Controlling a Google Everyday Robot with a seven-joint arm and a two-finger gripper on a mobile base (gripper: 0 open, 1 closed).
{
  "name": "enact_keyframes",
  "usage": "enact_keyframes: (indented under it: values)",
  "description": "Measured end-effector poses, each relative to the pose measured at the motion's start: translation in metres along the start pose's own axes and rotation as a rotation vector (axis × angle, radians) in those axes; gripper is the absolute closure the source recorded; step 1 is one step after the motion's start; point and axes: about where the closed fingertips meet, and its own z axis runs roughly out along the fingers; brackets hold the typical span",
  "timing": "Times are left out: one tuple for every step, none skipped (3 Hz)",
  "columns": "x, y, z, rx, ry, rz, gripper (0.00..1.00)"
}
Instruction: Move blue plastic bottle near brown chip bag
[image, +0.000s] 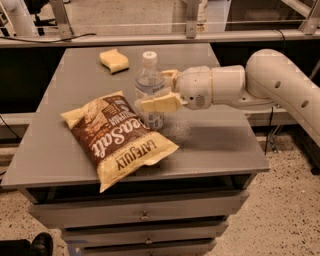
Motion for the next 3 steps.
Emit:
enact_keyframes:
  values:
    - [0.0, -0.008, -0.013, 0.019, 0.018, -0.019, 0.0]
    - [-0.003, -0.027, -0.047, 0.084, 0.041, -0.046, 0.0]
    - [-0.01, -0.055, -0.099, 0.181, 0.042, -0.072, 0.0]
